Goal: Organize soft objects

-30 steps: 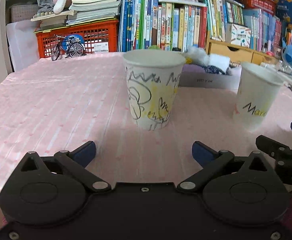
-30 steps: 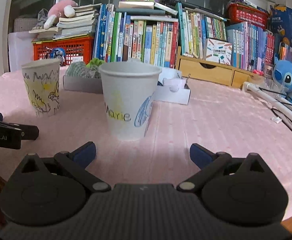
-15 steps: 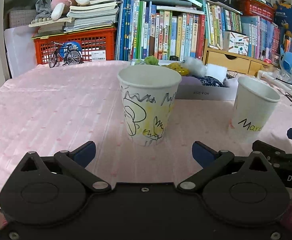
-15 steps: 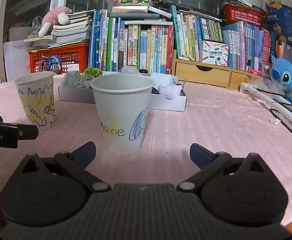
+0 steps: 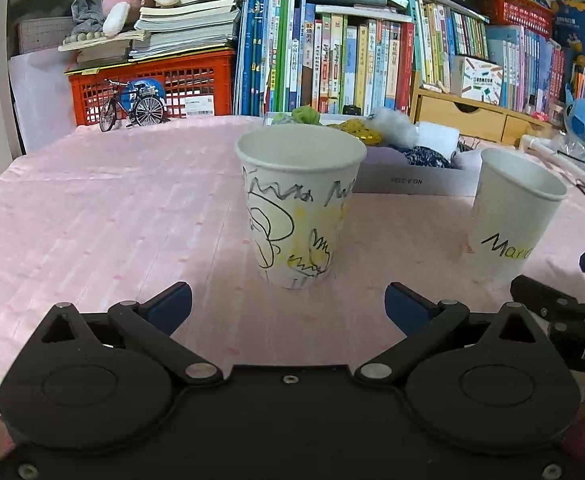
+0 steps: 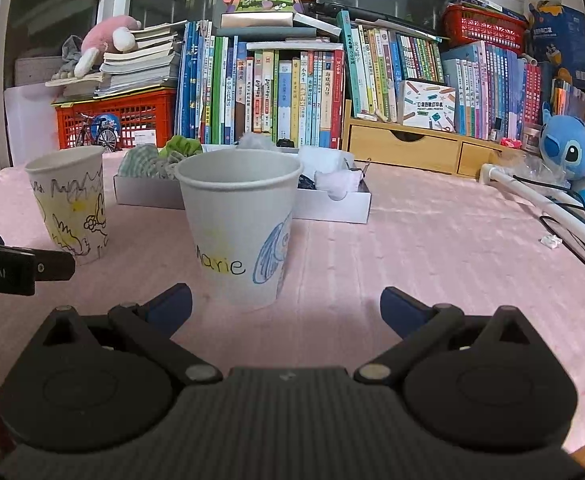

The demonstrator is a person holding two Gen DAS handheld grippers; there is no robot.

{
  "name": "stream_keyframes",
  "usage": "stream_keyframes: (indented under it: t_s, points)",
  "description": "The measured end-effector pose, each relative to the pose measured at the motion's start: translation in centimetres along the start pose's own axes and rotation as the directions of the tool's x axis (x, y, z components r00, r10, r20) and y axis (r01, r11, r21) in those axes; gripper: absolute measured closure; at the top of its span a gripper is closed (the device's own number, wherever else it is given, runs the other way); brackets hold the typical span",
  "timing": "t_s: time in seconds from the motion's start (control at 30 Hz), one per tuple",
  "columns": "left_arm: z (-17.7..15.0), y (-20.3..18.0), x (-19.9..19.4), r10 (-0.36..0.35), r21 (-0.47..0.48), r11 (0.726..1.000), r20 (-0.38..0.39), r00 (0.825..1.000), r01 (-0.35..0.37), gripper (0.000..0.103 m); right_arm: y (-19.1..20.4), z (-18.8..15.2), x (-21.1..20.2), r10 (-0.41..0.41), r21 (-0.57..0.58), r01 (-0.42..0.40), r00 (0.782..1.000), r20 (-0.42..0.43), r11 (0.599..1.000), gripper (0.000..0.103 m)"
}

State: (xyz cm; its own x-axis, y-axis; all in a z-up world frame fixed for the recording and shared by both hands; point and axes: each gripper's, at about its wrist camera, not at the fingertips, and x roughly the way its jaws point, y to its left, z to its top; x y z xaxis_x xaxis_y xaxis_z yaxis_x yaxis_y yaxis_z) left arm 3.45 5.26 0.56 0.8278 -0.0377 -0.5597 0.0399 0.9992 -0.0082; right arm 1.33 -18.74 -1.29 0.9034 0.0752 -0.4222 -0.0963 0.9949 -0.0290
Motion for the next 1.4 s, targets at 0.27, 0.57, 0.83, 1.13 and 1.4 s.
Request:
stream_keyframes:
  t_s: [0.27,0.57,0.83,1.13,1.4]
  points:
    - [-0.11,-0.32,0.28,-0.003,0.003,1.000,-0.017,1.000,0.003,0.000,0.01,0.00,0.05,0.001,0.001,-0.001,1.000,0.000,1.000,0.000]
    - [-0.14,-0.16,0.51,0.003,-0.002,1.000,-0.031,1.000,-0.003,0.000,0.02,-0.04,0.06,0.001,-0.001,-0.001,1.000,0.001,1.000,0.000]
    - [-0.17,-0.18,0.46,0.001,-0.001,1.000,-0.035,0.999,-0.001,0.000,0.05,-0.03,0.01,0.001,-0.002,-0.001,1.000,0.002,1.000,0.000]
    - [-0.10,-0.11,0.15,0.007,0.001,1.000,-0.016,1.000,-0.007,0.001,0.14,0.00,-0.09,0.001,-0.004,-0.001,1.000,0.003,1.000,0.000]
    - [-0.09,0.01,0.22,0.007,-0.002,1.000,-0.020,1.000,-0.007,0.001,0.17,-0.02,-0.09,0.000,-0.004,0.000,1.000,0.003,1.000,0.000]
